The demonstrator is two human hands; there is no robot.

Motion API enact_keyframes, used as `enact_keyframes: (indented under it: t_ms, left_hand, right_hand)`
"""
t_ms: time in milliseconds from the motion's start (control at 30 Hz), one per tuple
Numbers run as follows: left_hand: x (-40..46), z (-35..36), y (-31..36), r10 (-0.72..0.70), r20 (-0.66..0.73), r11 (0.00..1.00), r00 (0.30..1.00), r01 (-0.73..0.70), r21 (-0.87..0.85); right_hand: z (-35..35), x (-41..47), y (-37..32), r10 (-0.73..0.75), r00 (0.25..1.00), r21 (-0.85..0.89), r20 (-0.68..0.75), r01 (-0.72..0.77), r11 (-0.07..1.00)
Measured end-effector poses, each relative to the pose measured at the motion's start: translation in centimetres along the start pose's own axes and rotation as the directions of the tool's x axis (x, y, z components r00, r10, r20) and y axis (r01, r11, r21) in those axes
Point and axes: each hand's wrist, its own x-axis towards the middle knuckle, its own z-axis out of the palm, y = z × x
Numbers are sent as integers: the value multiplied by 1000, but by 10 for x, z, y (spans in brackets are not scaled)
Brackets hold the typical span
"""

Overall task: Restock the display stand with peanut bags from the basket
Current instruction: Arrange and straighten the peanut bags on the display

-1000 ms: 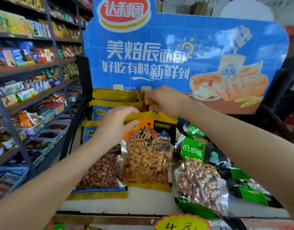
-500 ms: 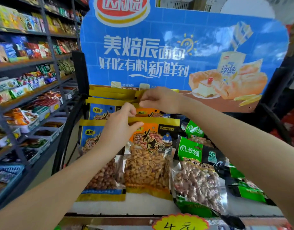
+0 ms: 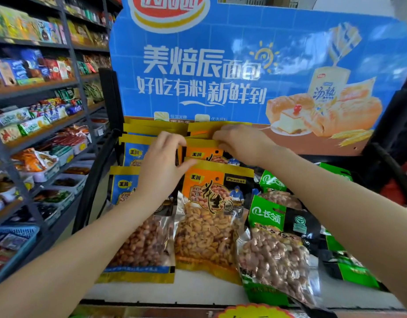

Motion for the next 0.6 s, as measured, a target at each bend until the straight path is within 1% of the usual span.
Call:
enact_keyframes:
  t_ms: [67, 100, 167, 233, 300, 400, 467, 500, 533, 600]
  left_hand:
    - [4, -2, -6, -67, -70, 998, 995, 66, -23]
    - [5, -4, -9, -106, -70, 994, 992, 103, -46]
    - [8, -4, -11, -127, -7, 991, 992, 126, -51]
    - [9, -3, -10, -116, 49, 991, 992, 119, -55]
    - [12, -3, -10, -132, 72, 984, 989, 140, -107]
    - [22, 0, -10, -175, 96, 960, 980, 191, -204]
    - [29, 6, -6, -165, 94, 952, 982, 183, -247]
    - [32, 9, -3, -157, 86, 947, 984, 175, -271]
    - [34, 13, 1, -153, 77, 941, 985, 169, -294]
    - [34, 18, 7, -115, 42, 947, 993, 122, -299]
  right_hand:
    - [7, -3, -7, -12, 997, 45, -75, 16, 999]
    - [12, -3, -8, -9, 991, 64, -130, 18, 998]
    - [17, -2, -10, 15, 981, 100, -192, 4, 995]
    - [17, 1, -11, 64, 979, 170, -195, -31, 985]
    - [11, 4, -10, 126, 976, 260, -179, -77, 963]
    - [-4, 8, 0, 166, 982, 314, -92, -130, 941]
    - [-13, 7, 7, 199, 980, 277, -5, -190, 942]
    - [-17, 6, 10, 240, 970, 233, 28, -240, 942]
    - [-20, 5, 13, 297, 954, 165, 40, -299, 940]
    - [-23, 4, 13, 387, 922, -16, -7, -387, 922]
